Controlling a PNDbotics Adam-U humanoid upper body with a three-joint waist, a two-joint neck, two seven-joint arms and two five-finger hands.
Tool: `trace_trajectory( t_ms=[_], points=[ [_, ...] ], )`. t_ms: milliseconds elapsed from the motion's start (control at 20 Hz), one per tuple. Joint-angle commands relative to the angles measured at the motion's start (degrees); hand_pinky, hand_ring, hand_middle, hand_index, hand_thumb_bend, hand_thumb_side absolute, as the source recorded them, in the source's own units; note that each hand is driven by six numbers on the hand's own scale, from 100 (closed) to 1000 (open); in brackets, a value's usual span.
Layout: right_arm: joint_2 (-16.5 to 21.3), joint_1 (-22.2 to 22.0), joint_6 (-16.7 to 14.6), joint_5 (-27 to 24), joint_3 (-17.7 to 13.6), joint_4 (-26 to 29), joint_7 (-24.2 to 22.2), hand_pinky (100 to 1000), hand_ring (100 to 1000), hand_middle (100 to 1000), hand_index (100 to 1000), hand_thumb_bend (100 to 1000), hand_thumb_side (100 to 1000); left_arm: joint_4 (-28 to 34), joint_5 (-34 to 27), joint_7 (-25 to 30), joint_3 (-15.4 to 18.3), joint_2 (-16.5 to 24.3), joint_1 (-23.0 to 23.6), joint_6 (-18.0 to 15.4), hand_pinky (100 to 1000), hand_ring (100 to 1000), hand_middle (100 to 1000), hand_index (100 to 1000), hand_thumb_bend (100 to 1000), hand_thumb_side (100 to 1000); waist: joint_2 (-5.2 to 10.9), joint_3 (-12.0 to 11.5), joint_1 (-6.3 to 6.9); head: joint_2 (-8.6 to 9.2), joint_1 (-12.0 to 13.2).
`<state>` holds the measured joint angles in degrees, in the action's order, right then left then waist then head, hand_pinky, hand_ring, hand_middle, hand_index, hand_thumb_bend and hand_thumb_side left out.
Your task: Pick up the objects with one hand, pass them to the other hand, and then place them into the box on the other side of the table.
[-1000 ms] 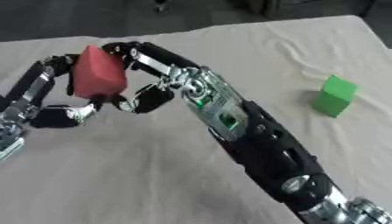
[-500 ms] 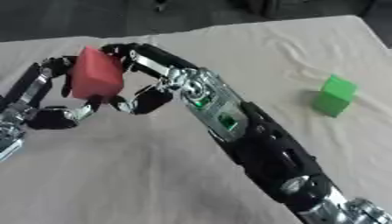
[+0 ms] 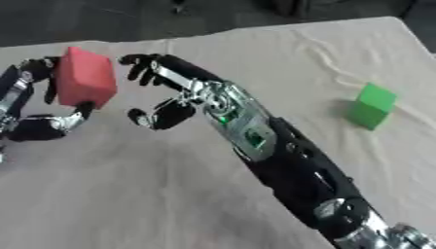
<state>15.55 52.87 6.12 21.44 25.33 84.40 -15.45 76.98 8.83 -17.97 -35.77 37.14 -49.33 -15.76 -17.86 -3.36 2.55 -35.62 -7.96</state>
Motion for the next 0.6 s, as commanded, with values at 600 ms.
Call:
trace_trajectory(
  t_ms=[600],
  points=[
    [2.00,0.87,2.85,-0.46,-1.37,0.30,3.24,754,762,746,919,326,100,5.68,-1.15,-3.45,4.90,9.45,3.80,2.38,611,558,162,252,100,263,1.65,-0.14,-0.02,0.94,6.47]
  ],
)
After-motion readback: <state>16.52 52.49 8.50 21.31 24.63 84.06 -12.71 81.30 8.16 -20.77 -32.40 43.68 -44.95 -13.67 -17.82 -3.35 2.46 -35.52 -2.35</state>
